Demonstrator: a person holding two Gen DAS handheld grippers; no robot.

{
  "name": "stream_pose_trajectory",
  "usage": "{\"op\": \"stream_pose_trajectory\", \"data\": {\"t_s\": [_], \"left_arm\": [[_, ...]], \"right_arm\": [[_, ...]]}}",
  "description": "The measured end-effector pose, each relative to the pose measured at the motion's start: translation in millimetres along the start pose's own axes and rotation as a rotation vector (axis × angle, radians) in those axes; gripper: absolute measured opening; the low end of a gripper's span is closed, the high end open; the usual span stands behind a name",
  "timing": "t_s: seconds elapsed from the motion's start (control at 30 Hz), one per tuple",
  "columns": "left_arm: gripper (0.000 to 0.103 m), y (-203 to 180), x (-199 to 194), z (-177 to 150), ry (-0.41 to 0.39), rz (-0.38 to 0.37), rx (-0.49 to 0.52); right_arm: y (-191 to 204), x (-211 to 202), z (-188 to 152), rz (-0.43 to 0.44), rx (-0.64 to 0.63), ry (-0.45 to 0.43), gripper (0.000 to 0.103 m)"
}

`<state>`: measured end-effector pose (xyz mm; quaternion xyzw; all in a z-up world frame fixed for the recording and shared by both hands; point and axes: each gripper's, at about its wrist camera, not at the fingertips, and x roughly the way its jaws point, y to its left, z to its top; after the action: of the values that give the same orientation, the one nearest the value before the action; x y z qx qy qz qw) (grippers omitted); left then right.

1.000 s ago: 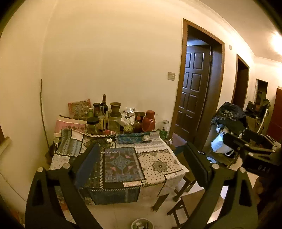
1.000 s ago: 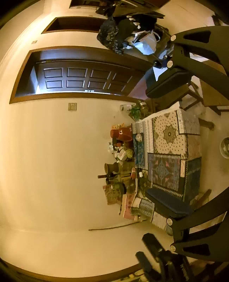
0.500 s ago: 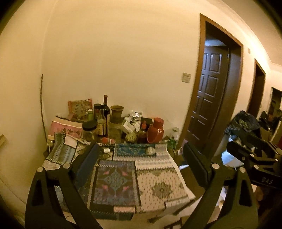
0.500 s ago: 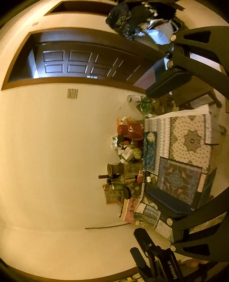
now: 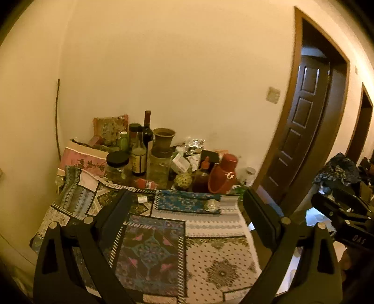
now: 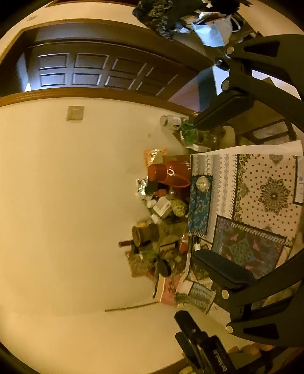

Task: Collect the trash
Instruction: 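Grasp the small brown labeled bottle with the left tool while the right tool grasps the foil ball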

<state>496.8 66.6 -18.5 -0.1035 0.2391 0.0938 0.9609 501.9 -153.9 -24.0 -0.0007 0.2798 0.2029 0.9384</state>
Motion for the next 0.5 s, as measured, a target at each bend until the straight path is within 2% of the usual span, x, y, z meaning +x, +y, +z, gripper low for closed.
{"op": "stream_pose_trajectory", "data": {"t_s": [0.1,0.2,0.33,0.5], "left_arm": [[0.096,22,37,8,0.031,0.007,-0.009],[0.096,54,81,17,0.082,-0.017,-0.027],[0.096,98,156,23,0.197,-0.035,-0.056],[0.096,140,245,3,0.323,-0.029,-0.094]], "right_arm": [[4,35,4,-0.027,0.033,0.042,0.101],[11,77,5,-0.064,0.077,0.095,0.101],[13,142,3,-0.114,0.141,0.197,0.101],[2,220,-12,-0.121,0.235,0.314,0.101]]}}
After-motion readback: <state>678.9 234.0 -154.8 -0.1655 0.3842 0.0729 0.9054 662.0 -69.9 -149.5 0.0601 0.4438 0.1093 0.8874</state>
